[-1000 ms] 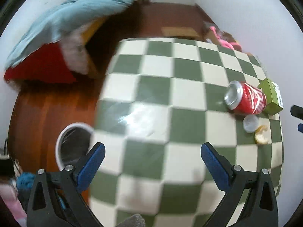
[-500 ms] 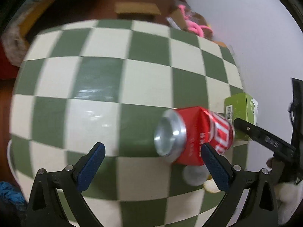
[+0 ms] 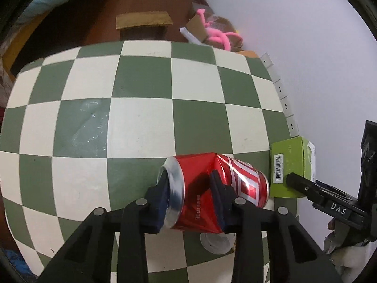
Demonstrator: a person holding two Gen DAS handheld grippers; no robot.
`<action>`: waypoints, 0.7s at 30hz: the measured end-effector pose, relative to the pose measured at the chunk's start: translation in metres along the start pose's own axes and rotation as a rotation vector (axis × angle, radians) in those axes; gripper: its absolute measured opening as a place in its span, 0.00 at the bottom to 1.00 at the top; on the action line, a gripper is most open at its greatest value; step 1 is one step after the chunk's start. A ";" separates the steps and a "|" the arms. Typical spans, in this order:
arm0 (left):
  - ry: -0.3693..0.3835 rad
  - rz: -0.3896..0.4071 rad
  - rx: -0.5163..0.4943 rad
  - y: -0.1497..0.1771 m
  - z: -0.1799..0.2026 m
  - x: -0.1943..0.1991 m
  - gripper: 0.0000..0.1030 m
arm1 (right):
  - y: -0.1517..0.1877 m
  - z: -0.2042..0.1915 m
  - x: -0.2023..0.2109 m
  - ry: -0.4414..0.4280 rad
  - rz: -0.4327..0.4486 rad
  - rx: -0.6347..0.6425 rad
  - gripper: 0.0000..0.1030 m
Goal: Collect trash
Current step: 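Grasp the red cola can with the left tool while the right tool grasps the green medicine box, then carry the can and green box over the bin and open both tools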
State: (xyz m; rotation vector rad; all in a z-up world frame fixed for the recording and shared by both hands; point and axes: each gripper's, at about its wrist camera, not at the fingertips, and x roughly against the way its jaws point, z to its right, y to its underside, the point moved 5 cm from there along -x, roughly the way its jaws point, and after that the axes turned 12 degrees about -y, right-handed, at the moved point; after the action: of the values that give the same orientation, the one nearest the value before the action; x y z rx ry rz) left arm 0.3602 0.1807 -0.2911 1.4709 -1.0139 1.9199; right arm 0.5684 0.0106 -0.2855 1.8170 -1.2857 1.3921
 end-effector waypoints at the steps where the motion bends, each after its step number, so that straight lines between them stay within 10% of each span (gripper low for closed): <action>1: 0.001 0.015 0.003 0.002 0.000 0.006 0.27 | 0.001 -0.002 0.000 -0.005 0.003 0.001 0.71; 21: -0.093 0.313 0.154 0.039 -0.124 0.164 0.24 | 0.048 -0.128 0.060 -0.125 0.071 0.202 0.71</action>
State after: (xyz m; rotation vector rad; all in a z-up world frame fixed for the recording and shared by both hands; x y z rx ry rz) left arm 0.2134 0.2508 -0.1604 1.5746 -1.2235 2.2071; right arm 0.4696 0.0742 -0.1930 2.0387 -1.3238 1.5150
